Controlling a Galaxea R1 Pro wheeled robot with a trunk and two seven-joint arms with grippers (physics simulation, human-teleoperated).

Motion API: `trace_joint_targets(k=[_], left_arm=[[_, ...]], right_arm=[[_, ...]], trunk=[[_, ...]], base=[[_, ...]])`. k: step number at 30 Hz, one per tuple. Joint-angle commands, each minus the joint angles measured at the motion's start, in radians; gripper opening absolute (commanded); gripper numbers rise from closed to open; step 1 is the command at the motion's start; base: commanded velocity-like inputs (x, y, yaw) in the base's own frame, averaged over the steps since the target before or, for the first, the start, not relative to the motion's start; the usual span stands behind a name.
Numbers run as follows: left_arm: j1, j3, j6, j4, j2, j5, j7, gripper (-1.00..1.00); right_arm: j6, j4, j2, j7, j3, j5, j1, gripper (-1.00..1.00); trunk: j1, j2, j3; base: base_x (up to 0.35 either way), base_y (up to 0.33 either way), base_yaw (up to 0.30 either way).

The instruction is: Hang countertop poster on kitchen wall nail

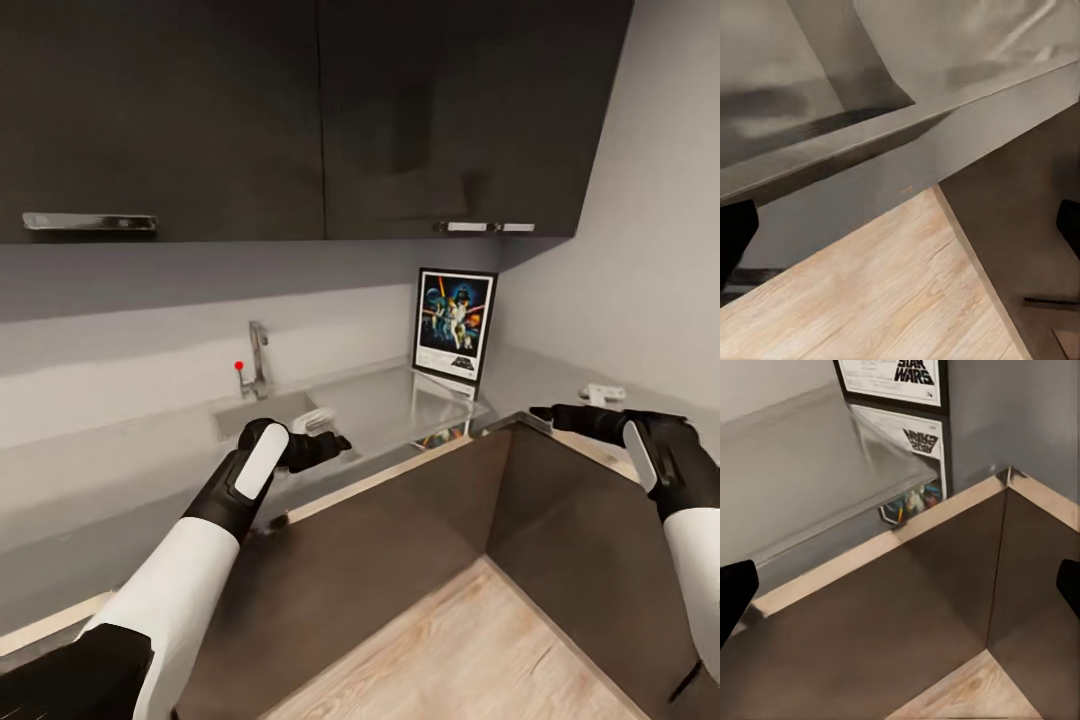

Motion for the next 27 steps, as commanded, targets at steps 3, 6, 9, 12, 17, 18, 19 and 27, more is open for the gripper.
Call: trace_joint_targets(k=[3, 6, 9, 12, 17, 18, 19, 27], left_arm=[[-0.001, -0.001, 0.001, -0.001, 0.0, 0.011, 0.01, 1.0], [-0.001, -0.001, 0.001, -0.001, 0.001, 0.01, 0.01, 1.0], [-0.001, -0.001, 0.001, -0.001, 0.001, 0.01, 0.01, 1.0], [-0.001, -0.001, 0.001, -0.001, 0.0, 0.009, 0.01, 1.0], [-0.001, -0.001, 0.001, -0.001, 0.0, 0.008, 0.011, 1.0], [-0.001, -0.001, 0.001, -0.001, 0.0, 0.008, 0.011, 1.0], [-0.001, -0.001, 0.001, -0.001, 0.0, 0.008, 0.011, 1.0], [-0.001, -0.001, 0.001, -0.001, 0.0, 0.009, 0.012, 1.0]], right_arm=[[-0.022, 0.111, 0.002, -0.038, -0.002, -0.008, -0.041, 1.0], [-0.157, 0.306, 0.003, -0.077, 0.001, -0.008, -0.13, 1.0], [-0.229, 0.399, 0.004, -0.09, 0.002, -0.008, -0.17, 1.0], [-0.253, 0.429, 0.003, -0.093, 0.003, -0.009, -0.183, 1.0], [-0.264, 0.442, 0.0, -0.095, 0.002, -0.008, -0.188, 1.0], [-0.265, 0.442, -0.001, -0.095, 0.002, -0.008, -0.189, 1.0], [-0.268, 0.443, -0.001, -0.095, 0.002, -0.008, -0.189, 1.0], [-0.299, 0.443, 0.001, -0.092, 0.06, -0.009, -0.177, 1.0]], trunk=[[0.001, -0.001, -0.001], [0.001, -0.001, -0.001], [0.001, -0.001, -0.001], [0.001, -0.001, -0.001], [0.001, -0.001, -0.002], [0.001, -0.001, -0.003], [0.001, -0.001, -0.003], [0.001, -0.001, -0.004]], base=[[0.315, -0.194, 0.14], [0.312, -0.197, 0.241], [0.312, -0.198, 0.277], [0.309, -0.201, 0.292], [0.285, -0.223, 0.279], [0.253, -0.249, 0.204], [0.249, -0.252, 0.163], [0.237, -0.265, 0.037]])
